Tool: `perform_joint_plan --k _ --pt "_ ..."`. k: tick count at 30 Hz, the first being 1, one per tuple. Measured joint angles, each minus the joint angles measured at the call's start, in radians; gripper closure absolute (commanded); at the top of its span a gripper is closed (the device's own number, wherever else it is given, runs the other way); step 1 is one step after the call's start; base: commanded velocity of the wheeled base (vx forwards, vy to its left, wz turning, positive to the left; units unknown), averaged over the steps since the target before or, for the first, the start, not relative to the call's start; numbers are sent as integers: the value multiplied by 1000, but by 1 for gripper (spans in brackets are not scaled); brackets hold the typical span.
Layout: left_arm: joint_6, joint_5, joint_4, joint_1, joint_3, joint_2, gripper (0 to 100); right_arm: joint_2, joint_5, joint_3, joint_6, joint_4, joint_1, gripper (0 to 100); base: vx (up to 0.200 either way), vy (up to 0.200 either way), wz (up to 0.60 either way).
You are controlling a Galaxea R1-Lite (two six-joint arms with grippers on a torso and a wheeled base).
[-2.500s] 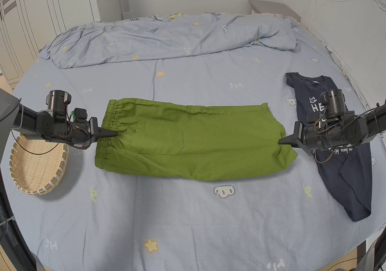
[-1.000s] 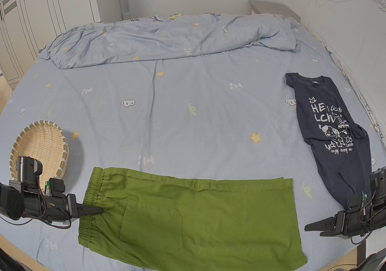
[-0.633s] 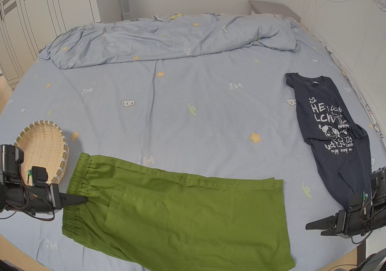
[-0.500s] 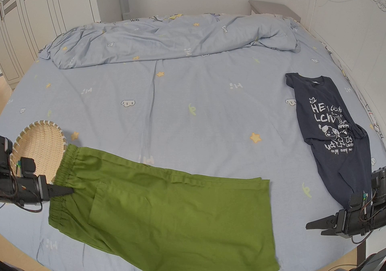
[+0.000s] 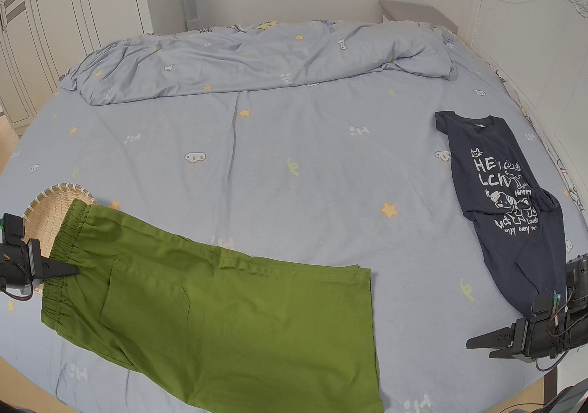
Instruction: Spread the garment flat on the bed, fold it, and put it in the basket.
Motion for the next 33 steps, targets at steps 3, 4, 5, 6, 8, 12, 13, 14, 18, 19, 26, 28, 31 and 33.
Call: perform_joint_plan --k 3,4,5,6,8,12,13,14,18,19,26,28,31,33 --pt "-4 9 146 -12 -93 -14 100 0 0 0 0 0 0 0 0 0 0" --pt "-7 20 198 -20 -134 -18 100 0 0 0 0 0 0 0 0 0 0" --pt "-11 32 241 -29 -168 -22 100 0 0 0 0 0 0 0 0 0 0" --pt "-15 51 284 -43 -205 -27 100 0 0 0 -1 0 0 0 0 0 0" --pt "-33 106 347 -87 -267 -34 100 0 -1 0 0 0 0 0 0 0 0" --pt "-112 209 377 -226 -326 -41 100 0 -1 0 -1 0 -1 0 0 0 0" --pt "-146 237 378 -272 -335 -42 100 0 -1 1 -1 0 -1 0 0 0 0" --pt "-177 262 379 -313 -341 -42 100 0 -1 1 -1 0 -1 0 0 0 0" --pt "-298 380 382 -517 -366 -39 100 0 -1 1 -1 0 -1 0 0 0 0" --pt "-322 407 382 -561 -371 -37 100 0 -1 1 -1 0 -1 0 0 0 0" --pt "-547 576 387 -881 -460 4 100 0 -1 0 -1 0 -1 0 0 0 0" --pt "-599 599 386 -948 -500 23 100 0 -1 0 -1 0 -1 0 0 0 0" --pt "-687 618 386 -1031 -546 57 100 0 -2 0 -2 0 -1 0 0 0 0" --pt "-744 628 386 -1085 -566 86 100 0 -2 0 -2 0 -1 0 0 0 0"
